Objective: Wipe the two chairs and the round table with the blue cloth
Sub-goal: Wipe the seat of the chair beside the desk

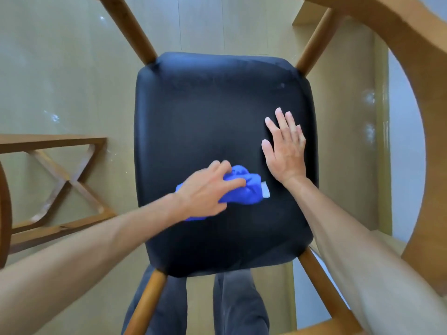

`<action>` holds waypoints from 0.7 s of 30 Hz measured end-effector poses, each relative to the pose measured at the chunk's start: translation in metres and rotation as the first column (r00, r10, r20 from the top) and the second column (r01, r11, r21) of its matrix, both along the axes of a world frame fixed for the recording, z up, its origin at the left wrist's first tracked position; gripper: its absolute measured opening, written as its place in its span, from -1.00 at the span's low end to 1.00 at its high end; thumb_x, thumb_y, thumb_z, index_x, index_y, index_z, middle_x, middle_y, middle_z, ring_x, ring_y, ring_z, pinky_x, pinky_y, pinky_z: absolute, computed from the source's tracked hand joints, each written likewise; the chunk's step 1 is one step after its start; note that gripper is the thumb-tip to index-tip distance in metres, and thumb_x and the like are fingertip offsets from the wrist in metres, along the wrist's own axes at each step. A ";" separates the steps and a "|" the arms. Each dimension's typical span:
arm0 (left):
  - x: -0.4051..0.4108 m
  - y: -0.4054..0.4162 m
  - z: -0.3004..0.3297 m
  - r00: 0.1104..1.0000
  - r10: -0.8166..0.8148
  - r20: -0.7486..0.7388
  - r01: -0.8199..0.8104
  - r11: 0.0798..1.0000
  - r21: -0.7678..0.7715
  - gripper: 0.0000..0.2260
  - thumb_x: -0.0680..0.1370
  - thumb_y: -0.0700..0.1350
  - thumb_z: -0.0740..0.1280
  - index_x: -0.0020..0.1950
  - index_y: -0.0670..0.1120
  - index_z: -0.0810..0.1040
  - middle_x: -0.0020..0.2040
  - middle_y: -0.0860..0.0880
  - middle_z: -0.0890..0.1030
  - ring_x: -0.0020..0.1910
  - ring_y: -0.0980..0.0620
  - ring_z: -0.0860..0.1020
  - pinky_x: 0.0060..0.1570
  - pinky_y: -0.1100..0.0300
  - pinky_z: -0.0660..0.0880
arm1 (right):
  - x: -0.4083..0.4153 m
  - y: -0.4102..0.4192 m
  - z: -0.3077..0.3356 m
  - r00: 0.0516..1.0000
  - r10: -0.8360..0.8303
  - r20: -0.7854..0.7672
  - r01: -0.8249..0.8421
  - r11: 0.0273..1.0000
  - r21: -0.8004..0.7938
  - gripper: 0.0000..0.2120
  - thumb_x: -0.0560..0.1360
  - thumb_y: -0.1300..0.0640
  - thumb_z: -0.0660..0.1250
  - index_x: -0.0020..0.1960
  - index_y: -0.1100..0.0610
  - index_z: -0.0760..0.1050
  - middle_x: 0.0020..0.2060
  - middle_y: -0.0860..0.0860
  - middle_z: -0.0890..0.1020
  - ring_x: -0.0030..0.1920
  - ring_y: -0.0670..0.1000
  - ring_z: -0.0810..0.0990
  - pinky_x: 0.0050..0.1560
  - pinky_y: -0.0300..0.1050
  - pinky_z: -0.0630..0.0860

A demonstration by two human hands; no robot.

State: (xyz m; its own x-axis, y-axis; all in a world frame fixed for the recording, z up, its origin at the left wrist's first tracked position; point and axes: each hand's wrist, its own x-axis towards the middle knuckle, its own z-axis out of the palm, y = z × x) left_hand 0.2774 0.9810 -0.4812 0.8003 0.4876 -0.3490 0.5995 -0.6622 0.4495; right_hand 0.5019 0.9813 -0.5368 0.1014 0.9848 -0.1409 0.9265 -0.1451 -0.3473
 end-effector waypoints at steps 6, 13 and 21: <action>0.036 0.153 -0.010 0.638 0.767 0.069 -0.769 0.629 0.115 -0.55 0.41 -0.07 0.32 0.30 0.03 0.39 0.20 -0.14 0.35 0.15 -0.14 0.38 -0.11 0.06 0.43 | 0.000 -0.001 -0.005 0.999 -0.002 0.032 0.001 1.000 0.026 -0.51 0.57 0.08 0.16 0.49 0.06 0.26 0.54 0.04 0.16 0.55 0.08 0.07 0.49 0.10 -0.01; 0.047 0.058 -0.010 0.792 0.610 0.040 -0.607 0.776 0.171 -0.58 0.33 -0.10 0.36 0.19 -0.06 0.47 0.11 -0.18 0.39 -0.03 -0.18 0.39 -0.33 0.07 0.35 | 0.001 0.000 -0.003 1.000 0.008 0.001 -0.008 1.000 0.010 -0.50 0.56 0.11 0.13 0.50 0.07 0.26 0.54 0.04 0.14 0.55 0.08 0.05 0.49 0.09 -0.04; 0.004 -0.140 0.008 0.892 -0.450 -0.033 0.445 0.890 -0.104 -0.60 0.23 0.09 0.48 0.01 0.17 0.45 -0.07 0.02 0.48 -0.18 0.01 0.48 -0.36 0.23 0.39 | -0.001 0.000 0.003 1.000 -0.002 -0.028 0.002 1.000 -0.007 -0.51 0.57 0.12 0.17 0.49 0.07 0.26 0.54 0.03 0.14 0.55 0.08 0.04 0.49 0.10 -0.06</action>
